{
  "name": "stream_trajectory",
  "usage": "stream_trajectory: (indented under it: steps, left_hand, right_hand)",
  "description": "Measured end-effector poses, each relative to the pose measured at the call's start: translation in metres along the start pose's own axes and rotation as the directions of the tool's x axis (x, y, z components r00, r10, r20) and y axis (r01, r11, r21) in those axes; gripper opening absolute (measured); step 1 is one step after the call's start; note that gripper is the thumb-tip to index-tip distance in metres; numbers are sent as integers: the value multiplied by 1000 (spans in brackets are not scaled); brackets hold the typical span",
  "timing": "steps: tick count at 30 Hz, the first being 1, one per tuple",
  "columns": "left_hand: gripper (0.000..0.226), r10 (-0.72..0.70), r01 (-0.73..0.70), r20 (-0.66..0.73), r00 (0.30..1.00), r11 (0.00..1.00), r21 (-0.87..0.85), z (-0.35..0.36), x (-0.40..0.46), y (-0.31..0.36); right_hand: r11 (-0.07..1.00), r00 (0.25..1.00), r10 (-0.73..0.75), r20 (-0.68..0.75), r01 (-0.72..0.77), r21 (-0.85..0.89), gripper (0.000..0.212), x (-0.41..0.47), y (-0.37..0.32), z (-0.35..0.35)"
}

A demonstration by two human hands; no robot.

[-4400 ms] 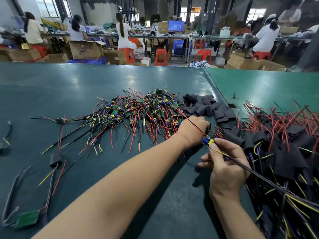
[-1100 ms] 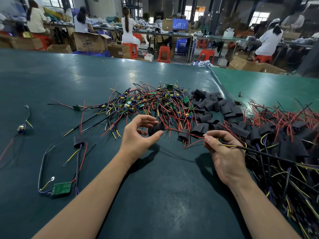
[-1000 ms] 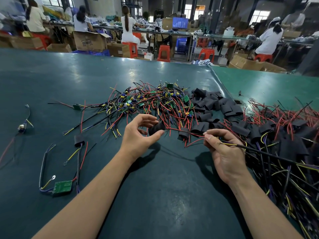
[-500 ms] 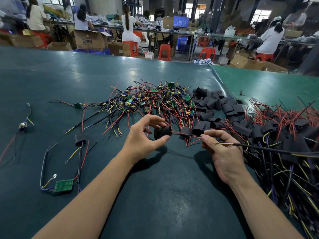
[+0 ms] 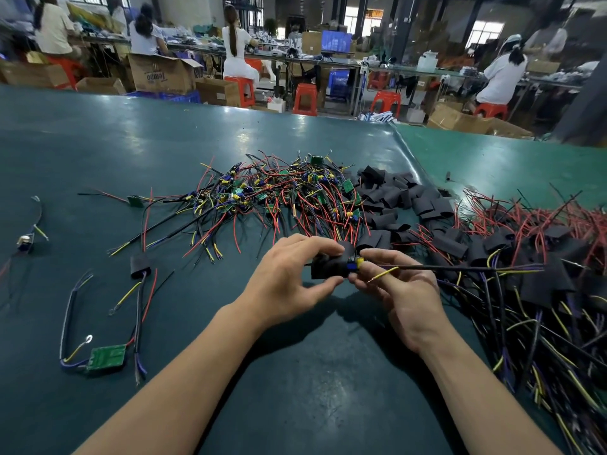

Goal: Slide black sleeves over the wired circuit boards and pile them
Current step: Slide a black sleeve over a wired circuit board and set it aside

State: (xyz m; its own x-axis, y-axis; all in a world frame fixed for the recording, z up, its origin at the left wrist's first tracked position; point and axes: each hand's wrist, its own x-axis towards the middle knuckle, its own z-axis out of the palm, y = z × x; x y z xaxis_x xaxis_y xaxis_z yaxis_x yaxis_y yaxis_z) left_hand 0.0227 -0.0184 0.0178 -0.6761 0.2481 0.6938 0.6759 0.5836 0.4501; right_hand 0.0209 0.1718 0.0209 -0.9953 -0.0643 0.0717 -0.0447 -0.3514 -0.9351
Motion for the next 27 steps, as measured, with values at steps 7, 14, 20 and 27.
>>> stream_trajectory:
  steps: [7,14,20,27]
  left_hand:
    - [34,-11,12,9,1000,995,-96,5,1,4]
    - [33,53,-56,-32,998,995,-77,8,2,6]
    - [34,81,-85,-64,995,994,-63,11,2,10]
    - [31,73,-74,-145,987,997,1,22,2,18]
  right_hand:
    - [979,999,-37,-38,28,-201,20,0,2,-1]
    - [990,999,-34,-22,31,-135,22,0,2,-2]
    - [999,995,32,-98,-32,4,16,1,4,3]
    - [990,982,103,-157,-85,116,12,-4,5,9]
